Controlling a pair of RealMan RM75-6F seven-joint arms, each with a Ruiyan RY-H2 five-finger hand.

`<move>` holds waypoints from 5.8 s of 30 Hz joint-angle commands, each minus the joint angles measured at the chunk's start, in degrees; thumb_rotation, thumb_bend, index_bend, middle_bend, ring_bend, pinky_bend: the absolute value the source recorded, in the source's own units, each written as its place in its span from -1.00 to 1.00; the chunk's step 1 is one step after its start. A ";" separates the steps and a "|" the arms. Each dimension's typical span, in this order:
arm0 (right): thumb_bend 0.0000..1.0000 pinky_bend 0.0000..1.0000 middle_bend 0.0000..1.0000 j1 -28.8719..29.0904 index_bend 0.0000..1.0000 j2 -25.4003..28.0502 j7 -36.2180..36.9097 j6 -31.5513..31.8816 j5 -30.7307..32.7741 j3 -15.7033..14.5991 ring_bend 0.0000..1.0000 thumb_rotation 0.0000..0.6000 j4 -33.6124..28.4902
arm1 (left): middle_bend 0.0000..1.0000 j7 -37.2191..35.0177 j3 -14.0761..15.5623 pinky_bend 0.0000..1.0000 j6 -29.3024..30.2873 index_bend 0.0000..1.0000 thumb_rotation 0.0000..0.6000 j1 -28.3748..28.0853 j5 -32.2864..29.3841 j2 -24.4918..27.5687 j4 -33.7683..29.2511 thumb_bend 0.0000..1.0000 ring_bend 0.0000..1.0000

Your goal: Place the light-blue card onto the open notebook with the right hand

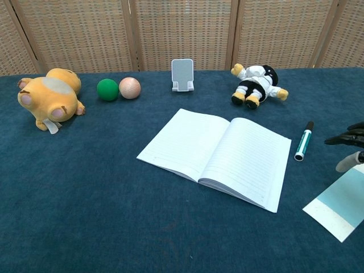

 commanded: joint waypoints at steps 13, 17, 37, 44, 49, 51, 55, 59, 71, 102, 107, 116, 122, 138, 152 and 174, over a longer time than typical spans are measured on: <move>-0.95 -1.00 -1.00 3.03 -0.55 -3.29 -3.55 -6.10 2.55 -1.07 -1.00 1.00 1.06 | -1.00 -2.13 0.06 -1.00 0.53 -1.00 1.00 0.15 0.26 0.95 0.01 -1.00 -1.00; -0.94 -1.00 -1.00 3.25 -0.55 -3.22 -4.33 -5.99 2.76 -1.43 -1.00 1.00 1.35 | -1.00 -2.27 0.05 -1.00 0.41 -1.00 1.00 0.04 0.24 0.99 0.07 -1.00 -1.00; -0.94 -1.00 -1.00 4.33 -0.55 -4.79 -6.40 -6.58 4.08 -2.81 -1.00 1.00 0.96 | -1.00 -2.21 0.26 -1.00 0.38 -1.00 1.00 0.05 0.12 0.96 0.10 -1.00 -1.00; -0.94 -1.00 -1.00 4.86 -0.55 -5.18 -7.44 -6.81 4.38 -2.92 -1.00 1.00 0.54 | -1.00 -1.80 0.28 -1.00 0.27 -1.00 1.00 -0.05 0.07 0.87 -0.05 -1.00 -1.00; -0.94 -1.00 -1.00 5.11 -0.55 -5.24 -8.32 -7.29 4.54 -3.19 -1.00 1.00 0.29 | -1.00 -1.80 0.26 -1.00 0.15 -1.00 1.00 -0.12 -0.04 0.88 -0.06 -1.00 -1.00; -0.94 -1.00 -1.00 5.18 -0.56 -5.24 -8.58 -7.30 4.58 -3.25 -1.00 1.00 0.13 | -1.00 -1.86 0.26 -1.00 0.17 -1.00 1.00 -0.13 -0.02 0.91 -0.06 -1.00 -1.00; -0.94 -1.00 -1.00 5.32 -0.56 -5.18 -8.88 -7.11 4.55 -3.32 -1.00 1.00 -0.32 | -1.00 -1.94 0.25 -1.00 0.17 -1.00 1.00 -0.14 -0.06 0.93 -0.06 -1.00 -1.00; -0.94 -1.00 -1.00 5.62 -0.51 -5.11 -9.82 -7.54 4.64 -3.36 -1.00 1.00 -0.82 | -1.00 -1.91 0.27 -1.00 0.11 -1.00 1.00 -0.19 -0.03 0.95 -0.09 -1.00 -1.00; -0.79 -1.00 -1.00 6.06 0.03 -5.22 -10.56 -7.81 4.72 -3.72 -1.00 1.00 -2.08 | -1.00 -2.14 0.28 -1.00 0.04 -1.00 1.00 -0.25 -0.06 1.01 0.01 -1.00 -1.00; -0.59 -1.00 -1.00 4.89 0.12 -2.56 -8.99 1.02 4.16 -2.18 -1.00 1.00 -4.59 | -1.00 -2.27 0.37 -1.00 0.34 -1.00 1.00 -0.09 -0.10 1.10 -0.09 -1.00 -1.00; -0.58 -1.00 -1.00 5.13 0.12 -1.13 -9.33 2.14 4.33 -1.15 -1.00 1.00 -7.02 | -1.00 -2.62 0.44 -1.00 0.41 -1.00 1.00 -0.03 0.06 1.24 -0.01 -1.00 -1.00; -0.53 -1.00 -1.00 8.44 0.14 1.84 -12.03 -0.50 6.49 3.21 -1.00 1.00 -12.77 | -1.00 -2.70 0.62 -1.00 -0.03 -1.00 1.00 -0.22 0.30 1.32 0.05 -1.00 -1.00; -0.53 -1.00 -1.00 11.71 0.14 3.81 -16.05 -3.76 9.11 7.65 -1.00 1.00 -16.90 | -1.00 -2.91 0.20 -1.00 -0.56 -1.00 1.00 -0.51 -0.65 1.39 0.14 -1.00 -1.00; -0.52 -1.00 -1.00 27.76 0.14 1.77 -32.17 -24.80 21.85 20.30 -1.00 1.00 -23.03 | -1.00 -3.39 -1.39 -1.00 -4.50 -1.00 1.00 -2.41 -5.46 1.82 0.11 -1.00 -1.00; -0.49 -0.97 -1.00 37.64 0.14 -13.31 -37.77 -34.62 24.48 18.47 -1.00 1.00 -8.59 | -1.00 -2.54 -2.62 -1.00 -8.40 -1.00 1.00 -4.25 -10.51 1.54 0.66 -1.00 -1.00; -0.58 -0.91 -1.00 44.01 0.14 -23.04 -32.75 -36.54 19.52 12.77 -1.00 1.00 4.42 | -1.00 -1.52 -3.53 -1.00 -10.82 -1.00 1.00 -5.97 -14.26 0.93 1.65 -1.00 -1.00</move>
